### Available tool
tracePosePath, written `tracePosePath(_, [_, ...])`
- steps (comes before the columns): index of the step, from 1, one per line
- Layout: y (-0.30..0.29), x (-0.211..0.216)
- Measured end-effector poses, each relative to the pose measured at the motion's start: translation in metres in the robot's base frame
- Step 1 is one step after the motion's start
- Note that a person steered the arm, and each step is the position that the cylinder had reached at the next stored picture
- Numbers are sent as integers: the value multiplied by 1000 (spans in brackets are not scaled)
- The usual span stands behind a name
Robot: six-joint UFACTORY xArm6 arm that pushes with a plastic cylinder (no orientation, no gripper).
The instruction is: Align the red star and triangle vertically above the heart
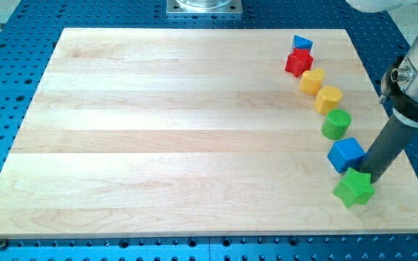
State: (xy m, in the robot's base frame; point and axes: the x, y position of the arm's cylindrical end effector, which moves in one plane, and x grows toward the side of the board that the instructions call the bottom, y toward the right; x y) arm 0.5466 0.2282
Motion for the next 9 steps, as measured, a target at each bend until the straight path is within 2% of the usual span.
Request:
tracePosePath(1, [-2, -4])
tracePosePath(2, [29, -8])
tracePosePath(3, [30, -48])
tracePosePath(5, [33, -149])
tracePosePath(7, [38, -317])
tracePosePath(8, [-12, -354])
tracePosePath(9, [-98, -343])
